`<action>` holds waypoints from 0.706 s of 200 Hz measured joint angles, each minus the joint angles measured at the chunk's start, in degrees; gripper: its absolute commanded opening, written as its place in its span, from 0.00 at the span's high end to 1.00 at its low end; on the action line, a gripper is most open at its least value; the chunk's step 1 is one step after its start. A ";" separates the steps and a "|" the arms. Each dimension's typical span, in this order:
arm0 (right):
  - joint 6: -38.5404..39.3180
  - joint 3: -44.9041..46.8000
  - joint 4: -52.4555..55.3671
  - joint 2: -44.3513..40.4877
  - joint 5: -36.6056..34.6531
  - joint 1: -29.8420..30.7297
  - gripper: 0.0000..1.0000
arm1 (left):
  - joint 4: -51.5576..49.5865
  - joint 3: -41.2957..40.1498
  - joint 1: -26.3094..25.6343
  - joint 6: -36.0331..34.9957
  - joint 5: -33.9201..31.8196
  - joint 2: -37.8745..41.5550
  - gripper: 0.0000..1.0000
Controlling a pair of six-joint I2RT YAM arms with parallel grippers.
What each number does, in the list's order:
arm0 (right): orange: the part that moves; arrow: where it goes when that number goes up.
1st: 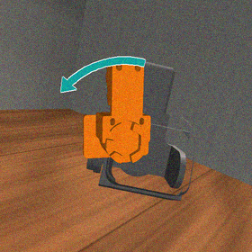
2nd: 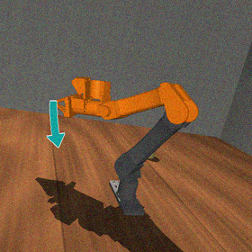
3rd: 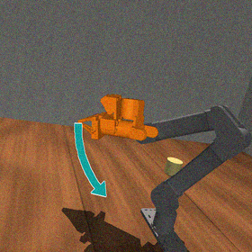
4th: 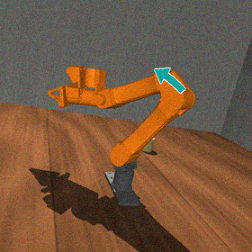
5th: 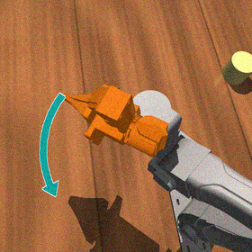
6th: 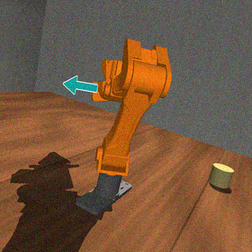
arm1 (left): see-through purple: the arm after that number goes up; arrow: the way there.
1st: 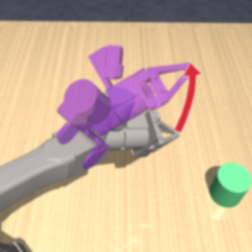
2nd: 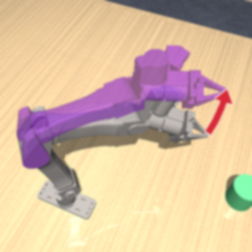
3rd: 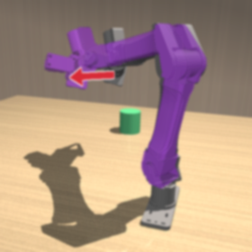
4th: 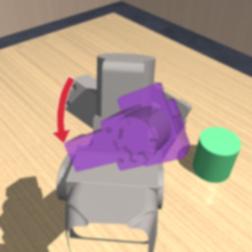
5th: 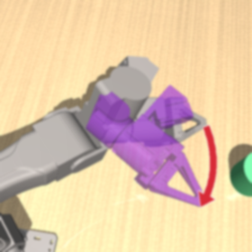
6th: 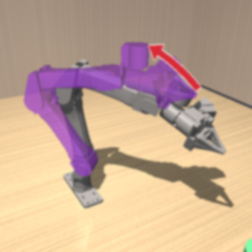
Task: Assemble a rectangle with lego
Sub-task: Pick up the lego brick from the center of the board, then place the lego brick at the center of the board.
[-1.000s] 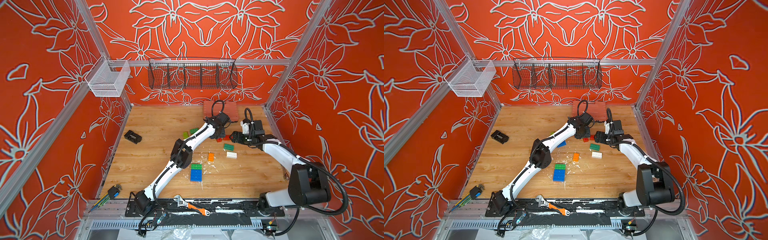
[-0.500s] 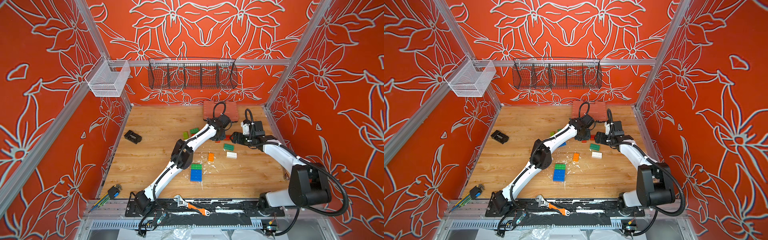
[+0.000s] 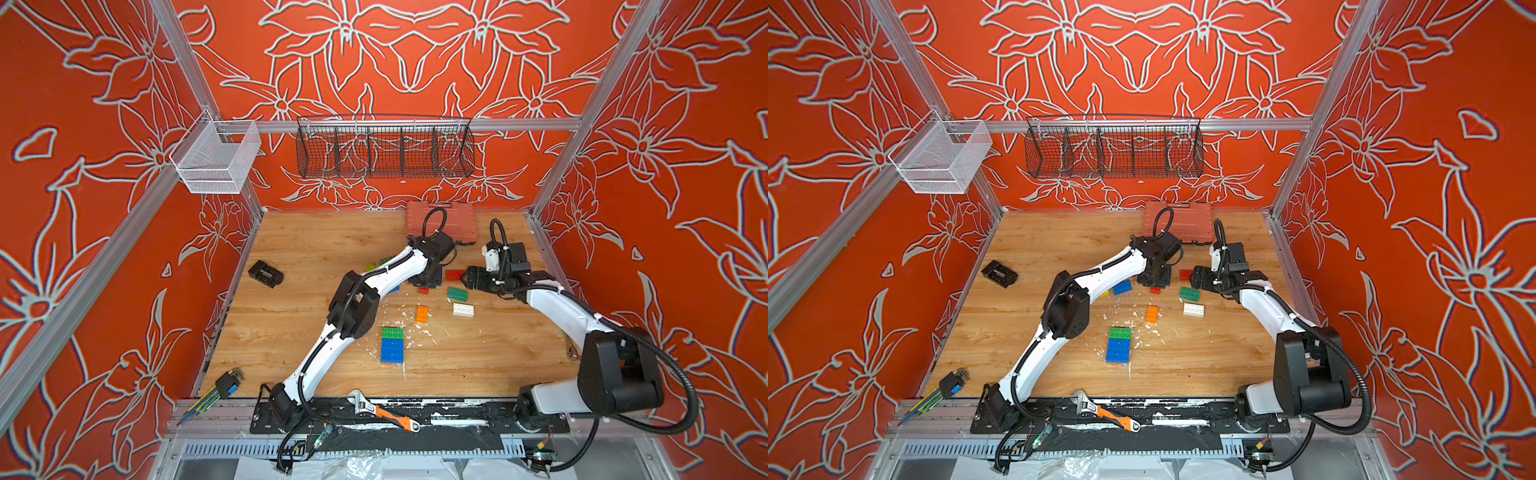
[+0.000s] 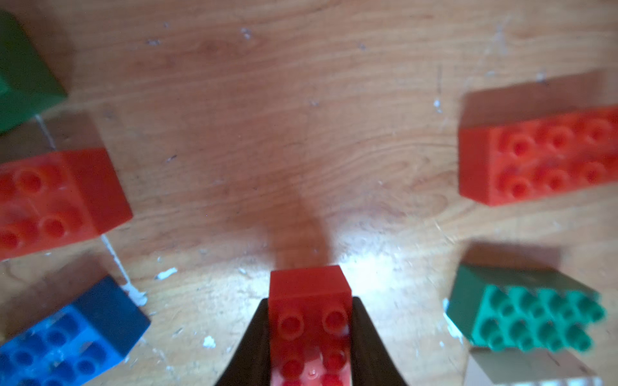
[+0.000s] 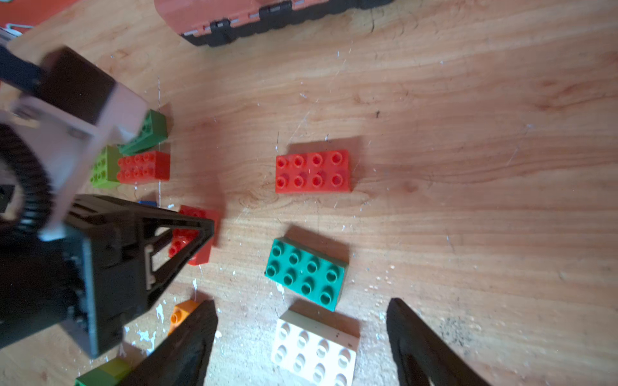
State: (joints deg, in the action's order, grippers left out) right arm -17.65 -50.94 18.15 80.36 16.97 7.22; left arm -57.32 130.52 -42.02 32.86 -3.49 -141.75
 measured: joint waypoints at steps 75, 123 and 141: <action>1.77 0.00 4.98 -0.55 -1.33 3.15 0.22 | 2.14 -3.65 0.87 -2.14 6.60 2.80 0.80; 2.67 0.31 7.34 -1.77 -2.78 5.01 0.25 | 4.17 -11.54 1.16 -1.75 7.98 4.76 0.81; 2.82 0.33 7.78 -2.43 -3.23 5.42 0.26 | 5.20 -13.00 1.16 -1.73 8.50 5.57 0.81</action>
State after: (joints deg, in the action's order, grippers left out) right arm -14.83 -50.61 25.93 77.93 13.74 12.64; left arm -52.12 117.51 -40.86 31.14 5.02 -136.18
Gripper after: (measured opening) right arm 0.748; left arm 0.300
